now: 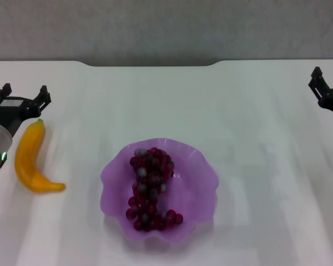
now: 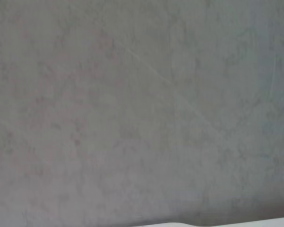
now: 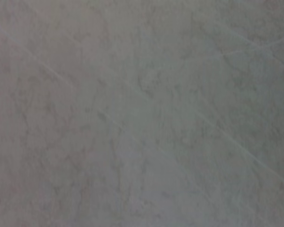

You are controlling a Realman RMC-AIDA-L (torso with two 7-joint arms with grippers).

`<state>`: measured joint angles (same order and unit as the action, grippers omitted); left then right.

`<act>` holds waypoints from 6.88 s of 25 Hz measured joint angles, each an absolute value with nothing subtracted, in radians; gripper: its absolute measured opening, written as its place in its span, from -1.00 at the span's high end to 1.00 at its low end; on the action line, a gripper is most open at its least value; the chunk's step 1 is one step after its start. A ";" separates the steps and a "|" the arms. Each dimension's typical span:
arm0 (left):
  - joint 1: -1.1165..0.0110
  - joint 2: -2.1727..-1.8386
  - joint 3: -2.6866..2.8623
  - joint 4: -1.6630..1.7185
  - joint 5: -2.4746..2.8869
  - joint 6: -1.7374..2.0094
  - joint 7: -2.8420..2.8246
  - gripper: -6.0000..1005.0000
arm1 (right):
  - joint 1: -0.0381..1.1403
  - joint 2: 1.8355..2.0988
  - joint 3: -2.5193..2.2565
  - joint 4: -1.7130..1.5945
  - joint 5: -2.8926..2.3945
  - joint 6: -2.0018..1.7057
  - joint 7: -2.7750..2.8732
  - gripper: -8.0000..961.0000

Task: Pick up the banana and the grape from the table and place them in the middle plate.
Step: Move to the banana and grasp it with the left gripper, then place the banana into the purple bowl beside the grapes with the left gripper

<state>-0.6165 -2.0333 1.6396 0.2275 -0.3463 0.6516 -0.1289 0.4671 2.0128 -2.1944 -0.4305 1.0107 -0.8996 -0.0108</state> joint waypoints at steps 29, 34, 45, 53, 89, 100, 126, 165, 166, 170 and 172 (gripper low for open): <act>-0.522 -2.016 1.377 0.792 -0.344 -0.233 0.018 -0.77 | 0.450 2.013 -2.167 -0.407 1.004 -0.904 -0.016 -0.68; -0.522 -2.022 1.371 0.863 -0.317 -0.393 0.049 -0.77 | 0.448 2.013 -2.167 -0.399 1.007 -0.904 -0.016 -0.68; -0.521 -2.024 1.356 0.843 -0.272 -0.456 0.051 -0.77 | 0.453 2.013 -2.168 -0.394 1.008 -0.903 -0.017 -0.68; -0.556 -2.020 1.343 0.743 -0.256 -0.450 0.052 -0.77 | 0.456 2.013 -2.172 -0.396 1.007 -0.903 -0.017 -0.68; -0.605 -2.028 1.344 0.639 -0.264 -0.430 0.054 0.03 | 0.453 2.014 -2.167 -0.402 1.009 -0.902 0.005 -0.68; -0.549 -2.031 1.355 0.898 -0.277 -0.558 0.098 0.04 | 0.449 2.014 -2.168 -0.394 1.010 -0.902 0.006 -0.68; -0.311 -2.029 1.586 1.350 -0.932 -0.698 0.682 0.04 | 0.444 2.014 -2.167 -0.388 1.011 -0.902 0.006 -0.67; -0.370 -2.030 1.743 1.146 -1.036 -0.700 0.787 -0.03 | 0.439 2.016 -2.167 -0.394 1.011 -0.906 0.006 -0.67; -0.372 -2.030 1.743 1.145 -1.036 -0.700 0.787 -0.04 | 0.439 2.016 -2.167 -0.395 1.011 -0.906 0.006 -0.67; -0.379 -2.030 1.743 1.130 -1.036 -0.694 0.789 -0.08 | 0.439 2.016 -2.167 -0.402 1.011 -0.906 0.006 -0.67; -0.380 -2.030 1.744 1.125 -1.036 -0.683 0.789 -0.10 | 0.440 2.016 -2.167 -0.403 1.011 -0.906 0.006 -0.67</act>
<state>-0.3804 -2.0302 1.7437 1.1246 -1.0363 -0.6828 0.7890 0.4397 2.0155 -2.1673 -0.4027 1.0108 -0.9057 0.0061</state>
